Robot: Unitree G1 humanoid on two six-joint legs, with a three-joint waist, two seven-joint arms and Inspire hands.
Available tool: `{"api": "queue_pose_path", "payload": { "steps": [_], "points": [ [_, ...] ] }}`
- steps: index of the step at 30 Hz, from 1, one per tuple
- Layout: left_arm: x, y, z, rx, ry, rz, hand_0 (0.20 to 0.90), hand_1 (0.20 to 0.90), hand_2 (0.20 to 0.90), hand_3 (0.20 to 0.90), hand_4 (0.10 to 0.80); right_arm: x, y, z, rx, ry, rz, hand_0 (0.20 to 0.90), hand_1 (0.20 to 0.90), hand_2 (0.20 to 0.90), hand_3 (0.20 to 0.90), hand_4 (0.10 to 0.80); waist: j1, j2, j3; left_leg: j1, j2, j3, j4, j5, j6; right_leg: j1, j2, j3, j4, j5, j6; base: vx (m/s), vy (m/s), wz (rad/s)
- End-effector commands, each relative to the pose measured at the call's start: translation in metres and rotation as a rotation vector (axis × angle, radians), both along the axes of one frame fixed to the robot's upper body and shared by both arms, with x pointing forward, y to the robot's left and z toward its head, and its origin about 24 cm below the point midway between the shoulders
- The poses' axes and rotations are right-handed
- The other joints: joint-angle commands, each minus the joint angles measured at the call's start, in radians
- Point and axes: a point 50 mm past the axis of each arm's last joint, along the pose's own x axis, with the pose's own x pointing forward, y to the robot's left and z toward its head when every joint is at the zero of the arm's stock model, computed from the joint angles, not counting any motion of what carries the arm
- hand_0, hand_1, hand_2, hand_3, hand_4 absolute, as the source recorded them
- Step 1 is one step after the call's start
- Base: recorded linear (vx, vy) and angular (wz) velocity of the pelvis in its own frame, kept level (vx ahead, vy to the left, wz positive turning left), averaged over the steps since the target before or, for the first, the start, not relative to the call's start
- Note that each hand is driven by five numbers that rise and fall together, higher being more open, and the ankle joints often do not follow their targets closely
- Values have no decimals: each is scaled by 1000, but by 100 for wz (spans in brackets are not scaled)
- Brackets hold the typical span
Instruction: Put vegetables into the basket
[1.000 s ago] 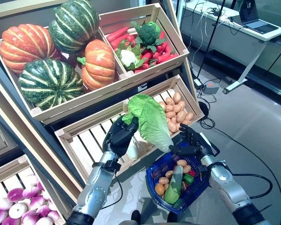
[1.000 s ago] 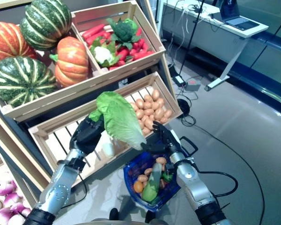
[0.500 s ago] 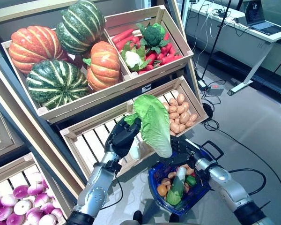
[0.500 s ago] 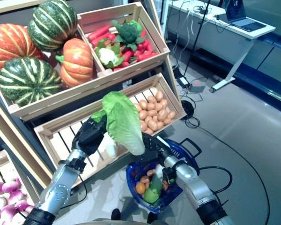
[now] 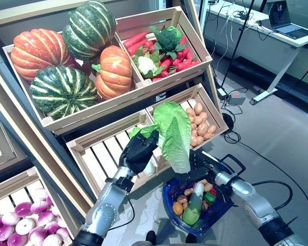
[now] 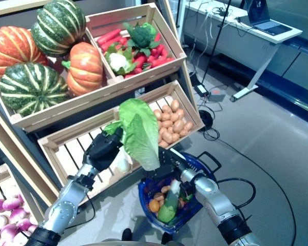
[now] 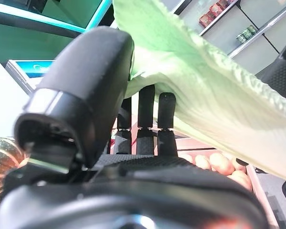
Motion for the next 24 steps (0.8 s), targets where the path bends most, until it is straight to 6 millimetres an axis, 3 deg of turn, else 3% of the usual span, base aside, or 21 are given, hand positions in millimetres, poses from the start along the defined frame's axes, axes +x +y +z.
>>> {"api": "queue_pose_path", "payload": {
  "steps": [1, 2, 3, 4, 5, 24],
  "points": [
    [22, -28, 45, -71, -244, -159, 300, 300, 300, 300, 400, 23, 30, 33, 165, -131, 85, 900, 900, 900, 900, 800, 13, -50, -95, -14, 12, -9, 1, -30, -26, 25, -98, 2, 1, 31, 56, 0, 0, 0],
    [22, -29, 45, -72, -244, -162, 300, 300, 300, 300, 400, 24, 30, 33, 159, -135, 79, 575, 575, 575, 575, 584, 13, -50, -96, -15, 12, -8, 1, -30, -27, 24, -98, 2, 1, 32, 56, 0, 0, 0],
    [22, -30, 45, -79, -242, -168, 300, 300, 300, 300, 400, 23, 30, 33, 162, -133, 78, 425, 425, 425, 425, 483, 12, -49, -96, -16, 13, -7, 1, -29, -27, 23, -98, 3, 1, 32, 56, 0, 0, 0],
    [21, -30, 45, -86, -234, -175, 300, 300, 300, 300, 400, 23, 31, 33, 161, -134, 71, 338, 338, 338, 338, 425, 11, -49, -95, -15, 13, -7, 1, -29, -26, 23, -98, 4, 1, 32, 57, 0, 0, 0],
    [20, -32, 43, -87, -232, -185, 300, 300, 300, 300, 400, 22, 31, 33, 162, -140, 60, 300, 300, 300, 300, 400, 10, -48, -96, -16, 13, -6, 1, -29, -26, 21, -98, 6, 1, 33, 57, 0, 0, 0],
    [16, -35, 29, -11, -148, -227, 300, 300, 300, 300, 400, 23, 26, 37, 202, -167, -34, 300, 300, 300, 300, 400, 2, -44, -86, -13, 15, 2, 1, -31, -22, 20, -91, 18, 1, 29, 55, 0, 0, 0]
  ]
}}
